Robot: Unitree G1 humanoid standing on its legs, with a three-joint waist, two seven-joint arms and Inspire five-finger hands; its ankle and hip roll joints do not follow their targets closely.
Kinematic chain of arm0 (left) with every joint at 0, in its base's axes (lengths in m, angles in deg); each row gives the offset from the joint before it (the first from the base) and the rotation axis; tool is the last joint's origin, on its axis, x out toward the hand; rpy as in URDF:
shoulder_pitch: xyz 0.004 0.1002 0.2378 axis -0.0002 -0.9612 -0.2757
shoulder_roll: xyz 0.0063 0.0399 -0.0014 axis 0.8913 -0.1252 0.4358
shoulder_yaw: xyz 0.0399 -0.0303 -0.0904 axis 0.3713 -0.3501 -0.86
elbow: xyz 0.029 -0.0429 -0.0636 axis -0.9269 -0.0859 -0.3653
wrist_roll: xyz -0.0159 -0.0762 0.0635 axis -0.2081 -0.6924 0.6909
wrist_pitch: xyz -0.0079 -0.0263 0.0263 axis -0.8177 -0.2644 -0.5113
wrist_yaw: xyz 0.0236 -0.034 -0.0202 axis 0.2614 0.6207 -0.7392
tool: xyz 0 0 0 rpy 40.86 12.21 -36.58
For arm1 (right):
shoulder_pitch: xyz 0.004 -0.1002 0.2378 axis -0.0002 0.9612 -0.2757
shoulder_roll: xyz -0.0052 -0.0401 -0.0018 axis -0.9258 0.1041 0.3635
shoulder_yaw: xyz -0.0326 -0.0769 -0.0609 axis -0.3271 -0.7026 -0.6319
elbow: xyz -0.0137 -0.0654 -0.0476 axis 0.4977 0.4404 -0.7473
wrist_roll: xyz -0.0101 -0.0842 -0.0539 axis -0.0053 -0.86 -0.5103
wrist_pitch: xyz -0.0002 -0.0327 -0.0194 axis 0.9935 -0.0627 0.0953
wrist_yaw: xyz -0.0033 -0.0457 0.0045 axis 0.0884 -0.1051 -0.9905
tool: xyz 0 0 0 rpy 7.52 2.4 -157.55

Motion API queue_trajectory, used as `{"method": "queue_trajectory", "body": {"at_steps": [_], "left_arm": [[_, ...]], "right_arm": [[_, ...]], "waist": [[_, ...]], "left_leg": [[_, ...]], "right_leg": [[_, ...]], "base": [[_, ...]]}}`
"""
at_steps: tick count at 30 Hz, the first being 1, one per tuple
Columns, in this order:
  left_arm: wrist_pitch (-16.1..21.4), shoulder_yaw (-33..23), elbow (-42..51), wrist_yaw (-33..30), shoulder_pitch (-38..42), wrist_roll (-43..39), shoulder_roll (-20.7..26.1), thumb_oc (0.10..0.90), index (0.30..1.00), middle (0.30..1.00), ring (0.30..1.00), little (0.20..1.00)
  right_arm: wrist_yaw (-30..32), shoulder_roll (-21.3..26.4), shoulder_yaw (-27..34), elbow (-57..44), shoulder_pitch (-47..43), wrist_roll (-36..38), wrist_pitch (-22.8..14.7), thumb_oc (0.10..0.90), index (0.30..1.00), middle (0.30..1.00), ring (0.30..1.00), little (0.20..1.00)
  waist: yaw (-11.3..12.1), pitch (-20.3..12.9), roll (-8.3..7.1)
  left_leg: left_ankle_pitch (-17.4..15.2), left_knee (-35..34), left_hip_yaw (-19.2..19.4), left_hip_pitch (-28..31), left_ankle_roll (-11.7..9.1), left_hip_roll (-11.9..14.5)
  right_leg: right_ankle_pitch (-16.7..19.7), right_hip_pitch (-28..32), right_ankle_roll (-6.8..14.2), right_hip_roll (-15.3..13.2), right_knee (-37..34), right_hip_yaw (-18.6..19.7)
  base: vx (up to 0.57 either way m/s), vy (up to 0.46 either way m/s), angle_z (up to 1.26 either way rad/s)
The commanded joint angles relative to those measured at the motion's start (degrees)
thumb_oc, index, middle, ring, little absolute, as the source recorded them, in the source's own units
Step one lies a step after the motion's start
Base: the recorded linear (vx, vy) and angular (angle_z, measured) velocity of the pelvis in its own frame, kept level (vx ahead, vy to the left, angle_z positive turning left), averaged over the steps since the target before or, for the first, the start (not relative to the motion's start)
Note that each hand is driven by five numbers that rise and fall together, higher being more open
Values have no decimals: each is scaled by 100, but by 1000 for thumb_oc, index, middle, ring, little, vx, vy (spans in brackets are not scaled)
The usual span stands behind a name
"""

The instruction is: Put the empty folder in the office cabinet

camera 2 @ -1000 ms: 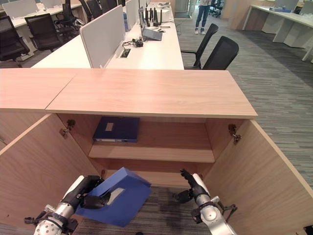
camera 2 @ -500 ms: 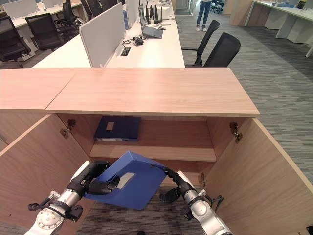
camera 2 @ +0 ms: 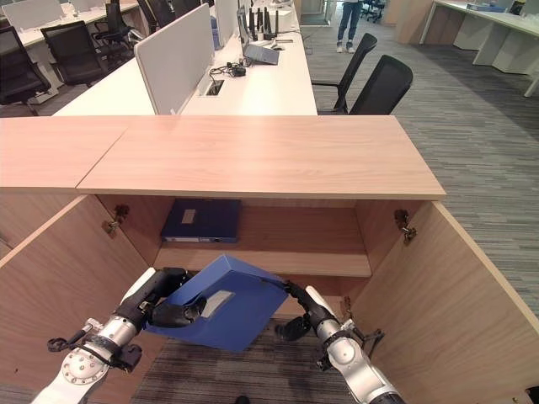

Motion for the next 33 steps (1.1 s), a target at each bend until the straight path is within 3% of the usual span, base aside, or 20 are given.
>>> {"method": "queue_trajectory", "body": {"at_steps": [1,14,20,33], "left_arm": [[762,-16,564,-85,769,-79,145,400,300,300,300,300],[764,-122,753,4,730,-86,271,400,300,300,300,300],[861,95,873,18,1172,6,369,400,300,300,300,300],[1011,515,837,-56,2052,269,695,400,300,300,300,300]], "right_arm": [[430,101,389,-539,-824,129,-461,800,900,900,900,900],[608,334,817,-1067,-1003,112,-492,800,900,900,900,900],[200,367,360,-1239,-1181,275,-569,800,900,900,900,900],[-80,426,-177,-1182,-1698,503,-613,800,900,900,900,900]], "waist": [[77,-222,-35],[113,-232,-57],[94,-244,-99],[70,-298,-124]], "left_leg": [[-845,-28,-201,414,-183,173],[-852,-28,-216,410,-175,167],[-857,-28,-199,410,-188,167],[-847,-28,-159,410,-212,172]], "right_leg": [[-103,-129,200,2,38,-447],[-88,-139,196,1,38,-454],[-85,-142,197,-7,38,-440],[-60,-158,204,-13,38,-434]], "base": [[0,0,0],[0,0,0],[0,0,0],[0,0,0]]}}
